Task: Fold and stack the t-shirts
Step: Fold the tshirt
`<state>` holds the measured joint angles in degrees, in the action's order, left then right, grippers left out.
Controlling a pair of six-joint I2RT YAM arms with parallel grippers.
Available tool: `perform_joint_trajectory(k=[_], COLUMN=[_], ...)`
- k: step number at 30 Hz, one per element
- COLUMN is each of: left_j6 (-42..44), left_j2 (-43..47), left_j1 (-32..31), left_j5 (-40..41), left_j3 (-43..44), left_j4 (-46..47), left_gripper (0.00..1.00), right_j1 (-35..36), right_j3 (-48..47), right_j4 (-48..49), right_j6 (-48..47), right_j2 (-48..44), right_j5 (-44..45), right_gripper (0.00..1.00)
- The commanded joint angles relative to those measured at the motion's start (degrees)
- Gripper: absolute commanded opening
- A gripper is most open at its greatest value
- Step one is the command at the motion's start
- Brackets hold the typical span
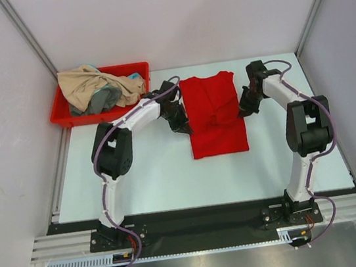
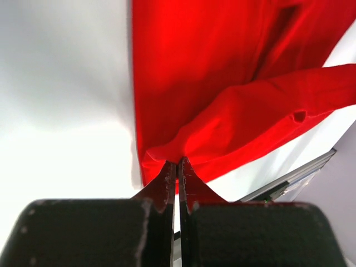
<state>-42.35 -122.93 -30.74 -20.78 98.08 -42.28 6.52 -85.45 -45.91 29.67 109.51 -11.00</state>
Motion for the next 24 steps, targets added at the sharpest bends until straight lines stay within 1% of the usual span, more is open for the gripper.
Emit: perform_joint_trajectory(k=[1, 9, 14, 24], left_j6=[0.9, 0.1, 0.1, -1.0], left_j2=[-1.3, -5.2, -7.8, -11.2], left_j1=[1.3, 3.6, 3.9, 4.5], left_j5=[-2.3, -4.1, -5.3, -5.8], left_j3=[4.2, 7.6, 11.6, 16.8], left_j4=[-1.4, -0.3, -0.7, -1.5], left_gripper=[0.0, 0.0, 0.0, 0.0], right_j1=[-0.5, -0.9, -1.5, -3.5], right_j3=[-5.7, -11.1, -12.6, -14.7], right_j4=[-1.6, -1.5, -1.6, -1.0], right_j6=[-2.4, -2.5, -2.9, -3.5], right_j2=[3.7, 8.1, 9.8, 12.0], right_j5=[-1.5, -3.3, -3.8, -5.2], right_gripper=[0.0, 0.0, 0.0, 0.0])
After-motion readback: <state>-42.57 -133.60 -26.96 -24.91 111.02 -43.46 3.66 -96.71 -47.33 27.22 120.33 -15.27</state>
